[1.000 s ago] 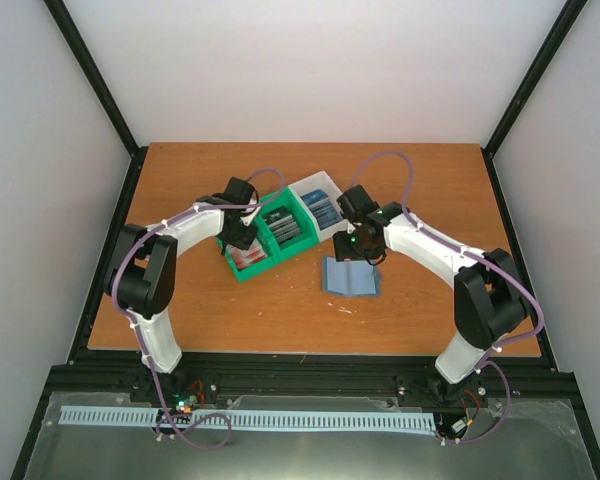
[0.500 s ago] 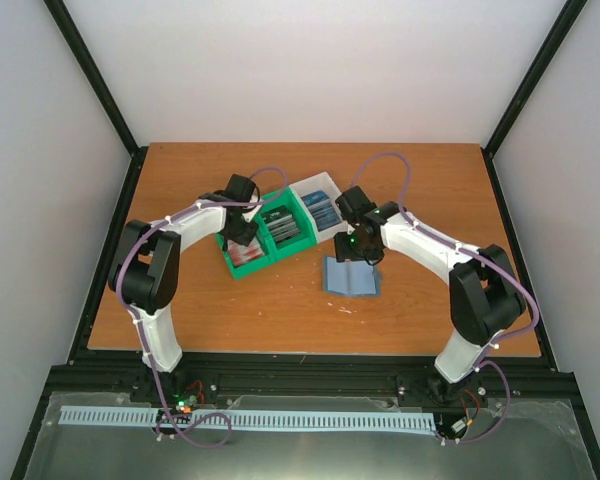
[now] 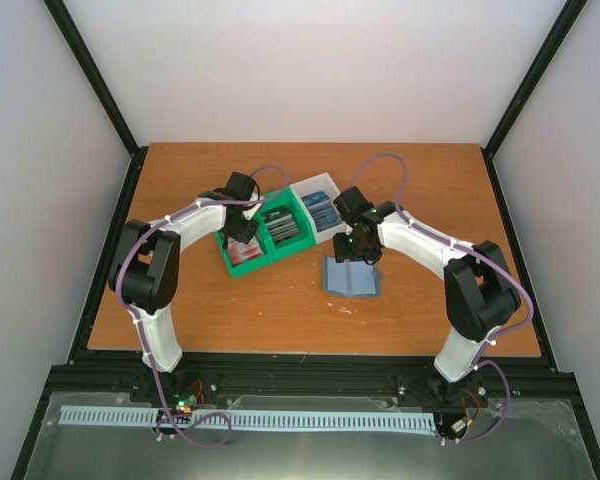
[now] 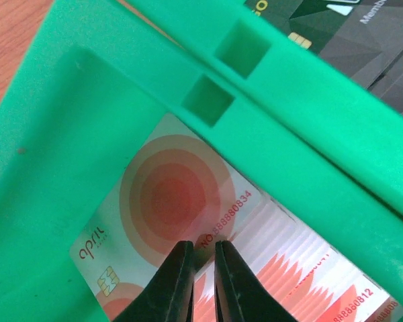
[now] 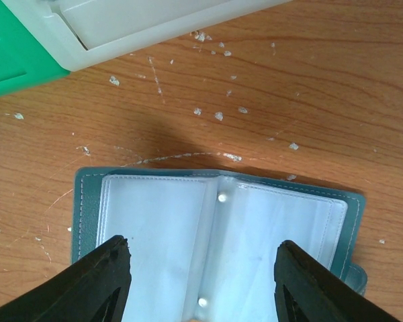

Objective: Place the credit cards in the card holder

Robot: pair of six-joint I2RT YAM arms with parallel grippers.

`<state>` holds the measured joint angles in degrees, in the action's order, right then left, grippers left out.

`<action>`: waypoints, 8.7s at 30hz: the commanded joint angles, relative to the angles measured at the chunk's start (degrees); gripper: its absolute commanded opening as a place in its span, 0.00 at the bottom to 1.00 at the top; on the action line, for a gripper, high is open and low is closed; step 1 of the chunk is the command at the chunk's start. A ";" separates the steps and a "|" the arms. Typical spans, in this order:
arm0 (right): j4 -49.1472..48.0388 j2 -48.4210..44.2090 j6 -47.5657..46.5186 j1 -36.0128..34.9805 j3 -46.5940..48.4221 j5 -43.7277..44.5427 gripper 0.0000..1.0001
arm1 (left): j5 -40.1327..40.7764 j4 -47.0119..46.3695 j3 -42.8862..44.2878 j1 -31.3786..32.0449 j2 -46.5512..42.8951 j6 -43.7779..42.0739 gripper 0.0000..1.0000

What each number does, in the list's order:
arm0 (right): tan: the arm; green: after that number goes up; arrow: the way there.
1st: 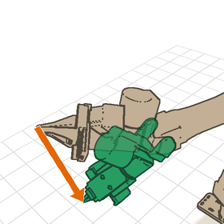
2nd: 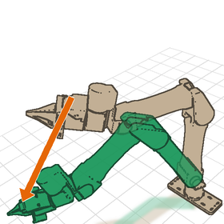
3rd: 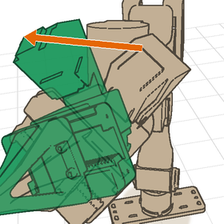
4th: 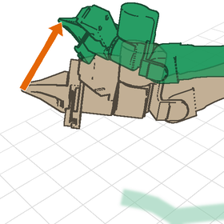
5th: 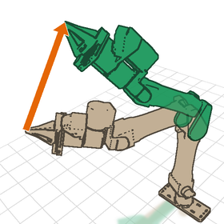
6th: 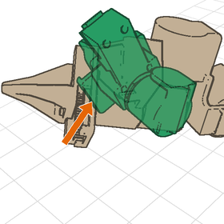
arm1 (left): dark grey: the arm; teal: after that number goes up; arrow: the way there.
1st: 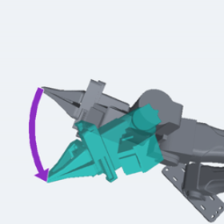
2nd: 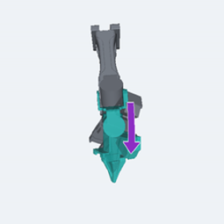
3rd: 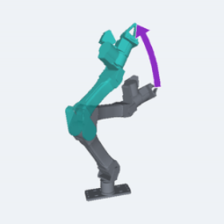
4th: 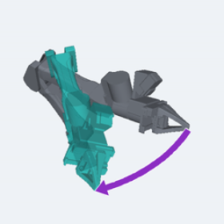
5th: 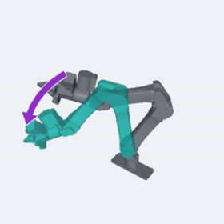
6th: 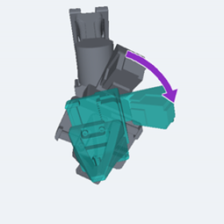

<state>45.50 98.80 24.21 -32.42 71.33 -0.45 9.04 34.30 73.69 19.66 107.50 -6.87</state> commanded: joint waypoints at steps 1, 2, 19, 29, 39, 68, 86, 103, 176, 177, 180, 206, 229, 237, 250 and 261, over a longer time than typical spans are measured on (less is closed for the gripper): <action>0.21 0.74 -0.06 0.23 1.28 0.76 0.59 | 2.92 -1.23 1.44 -0.71 -1.59 -1.05 0.12; 0.27 0.77 0.03 0.20 1.25 0.74 0.59 | 3.17 -1.52 1.31 -0.68 -1.93 -1.04 0.11; 0.46 1.04 -0.26 0.24 0.99 0.97 0.59 | 7.50 -6.96 -0.43 -0.69 -2.21 -3.04 0.13; 0.99 1.47 -1.31 0.19 1.78 1.68 0.59 | 8.16 -9.27 -0.48 -1.32 0.55 -3.36 0.20; 1.90 2.82 -2.43 0.22 3.90 1.97 0.58 | 12.90 -14.18 -1.10 -2.14 1.71 -7.38 0.23; 4.33 3.08 -2.89 0.22 6.26 3.74 0.58 | 14.31 -23.01 3.02 -3.84 5.87 -20.37 0.04; 4.87 2.63 -2.33 0.19 8.64 3.71 0.58 | 8.10 -16.49 -0.94 -3.86 -2.19 -20.13 0.01; 3.49 2.56 -1.81 0.22 10.15 1.46 0.59 | 5.87 -13.90 2.84 -8.01 -3.49 -5.82 0.53; -3.21 25.52 -4.57 5.67 28.35 6.06 0.39 | -16.45 10.62 -15.35 -13.06 -31.66 33.86 0.64; -3.14 26.56 -4.86 5.85 29.87 6.14 0.38 | -16.57 10.69 -14.32 -12.24 -31.82 32.88 0.65; -2.26 28.42 -5.01 6.20 33.26 6.20 0.38 | -16.16 10.65 -12.35 -10.24 -30.87 29.80 0.66; -13.02 13.10 4.56 0.56 12.61 -15.77 0.57 | -9.17 -4.24 -9.82 -7.97 -9.50 10.05 0.47; -13.67 22.23 9.32 -1.72 19.45 -18.21 0.70 | -6.01 -8.86 -14.89 -7.97 -8.49 9.25 0.45; -13.32 24.14 9.68 -2.44 20.75 -17.39 0.73 | -6.18 -13.44 -20.50 -7.97 -12.34 8.12 0.48; -7.22 27.85 9.35 -4.03 25.43 -7.29 0.73 | -5.60 -14.45 -24.39 -7.75 -20.27 7.68 0.56; -4.49 31.72 1.44 -3.35 31.97 6.02 0.66 | -8.32 -15.06 -29.76 -5.48 -29.28 -0.34 0.54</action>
<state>38.41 126.82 30.22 -36.97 101.21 -4.69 1.28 19.33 45.65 12.82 80.86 -1.91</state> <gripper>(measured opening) 0.672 0.543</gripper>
